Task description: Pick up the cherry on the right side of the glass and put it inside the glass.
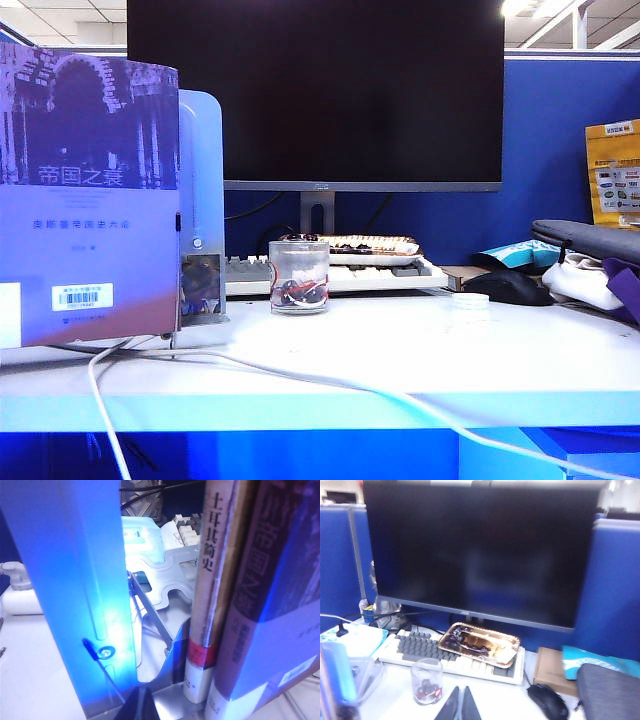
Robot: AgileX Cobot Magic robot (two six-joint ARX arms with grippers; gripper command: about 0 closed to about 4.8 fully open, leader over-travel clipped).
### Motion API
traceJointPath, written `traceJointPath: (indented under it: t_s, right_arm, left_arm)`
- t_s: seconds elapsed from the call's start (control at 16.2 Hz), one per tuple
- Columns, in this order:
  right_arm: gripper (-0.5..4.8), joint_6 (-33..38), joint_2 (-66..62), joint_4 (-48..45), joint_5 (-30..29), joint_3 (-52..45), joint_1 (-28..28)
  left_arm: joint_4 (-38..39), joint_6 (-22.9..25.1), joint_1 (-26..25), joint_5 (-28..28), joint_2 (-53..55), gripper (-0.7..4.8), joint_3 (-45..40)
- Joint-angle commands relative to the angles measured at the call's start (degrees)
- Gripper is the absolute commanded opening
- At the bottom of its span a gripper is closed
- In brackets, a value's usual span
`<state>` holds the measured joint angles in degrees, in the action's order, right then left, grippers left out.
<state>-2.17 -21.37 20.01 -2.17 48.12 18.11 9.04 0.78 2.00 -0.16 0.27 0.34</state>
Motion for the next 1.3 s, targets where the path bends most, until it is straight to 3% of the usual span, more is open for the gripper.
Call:
traceJointPath:
  t_s: [0.06,0.49,0.74,1.18,1.3]
  right_arm:
    - [0.00,0.24,4.04,-9.55,-0.44,-13.03,-2.40]
    - [0.00,0.92,21.38,-7.80,-0.81,-31.71,-10.05]
    - [-0.01,0.87,21.18,-5.57,-1.46,-34.95,-13.05]
    - [-0.01,0.94,21.20,-5.27,-2.95,-41.97,-12.92]
    - [-0.01,4.59,21.20,-5.29,-2.91,-45.29,-12.92]
  left_arm:
    - [0.68,0.26,-0.04,0.22,-0.17,-0.05,-0.04]
    - [0.70,0.26,-0.04,0.20,-0.17,-0.05,-0.04]
    - [0.68,0.26,-0.04,0.17,-0.17,-0.05,-0.04]
    - [0.68,0.26,-0.04,0.20,-0.17,-0.05,-0.04]
    - [0.68,0.26,-0.04,0.22,-0.17,-0.05,-0.04]
